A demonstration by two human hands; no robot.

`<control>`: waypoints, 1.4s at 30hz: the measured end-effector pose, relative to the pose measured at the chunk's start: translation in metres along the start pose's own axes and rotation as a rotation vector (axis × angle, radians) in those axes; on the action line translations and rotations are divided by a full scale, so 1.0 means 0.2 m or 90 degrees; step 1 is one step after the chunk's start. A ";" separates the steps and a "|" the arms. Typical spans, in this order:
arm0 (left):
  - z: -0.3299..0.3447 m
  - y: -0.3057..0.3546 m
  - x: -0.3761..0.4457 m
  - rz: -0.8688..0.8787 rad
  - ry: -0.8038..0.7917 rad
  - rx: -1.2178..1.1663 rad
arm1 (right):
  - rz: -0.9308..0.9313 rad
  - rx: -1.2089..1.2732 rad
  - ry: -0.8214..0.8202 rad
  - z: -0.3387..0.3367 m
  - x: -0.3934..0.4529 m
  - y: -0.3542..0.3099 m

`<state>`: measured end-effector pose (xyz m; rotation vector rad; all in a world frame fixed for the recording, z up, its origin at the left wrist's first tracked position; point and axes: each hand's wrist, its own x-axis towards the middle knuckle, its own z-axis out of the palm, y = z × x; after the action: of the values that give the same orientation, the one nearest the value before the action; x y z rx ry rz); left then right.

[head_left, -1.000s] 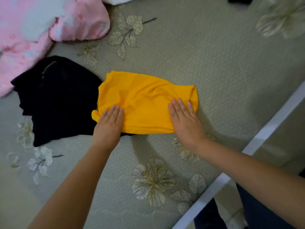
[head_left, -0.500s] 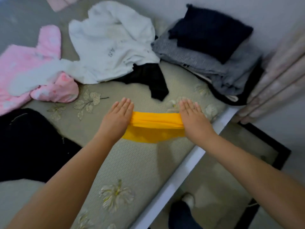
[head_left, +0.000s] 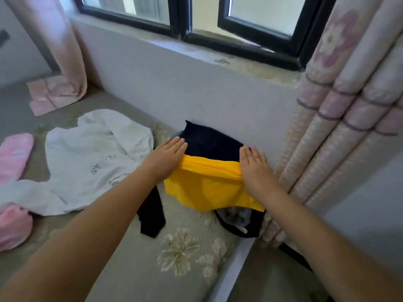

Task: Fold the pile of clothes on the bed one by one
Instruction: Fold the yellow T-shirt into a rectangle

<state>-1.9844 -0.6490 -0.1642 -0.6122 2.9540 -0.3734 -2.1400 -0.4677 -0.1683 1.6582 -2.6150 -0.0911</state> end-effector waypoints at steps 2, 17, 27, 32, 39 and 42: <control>0.00 -0.07 0.23 -0.001 0.004 -0.001 | 0.013 -0.019 -0.014 -0.02 0.21 0.09; 0.75 -0.27 1.05 0.033 -0.233 -0.020 | -0.034 0.086 -0.183 0.76 0.88 0.12; 1.13 -0.12 0.91 -0.100 -0.180 -0.217 | -0.063 0.105 -0.174 1.07 0.80 0.07; 1.13 -0.14 0.64 -0.172 -0.151 -0.227 | -0.140 0.160 -0.139 0.93 0.82 -0.07; 1.20 -0.22 -0.12 -0.484 -0.276 -0.200 | -0.360 0.206 -0.157 0.91 0.86 -0.63; 1.27 -0.22 -0.47 -0.613 -0.323 -0.243 | -0.426 0.201 -0.190 0.98 0.83 -0.85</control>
<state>-1.8446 -0.7061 -0.3937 -1.8307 2.0646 0.2740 -2.0703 -0.6855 -0.3757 2.7622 -2.2013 0.0641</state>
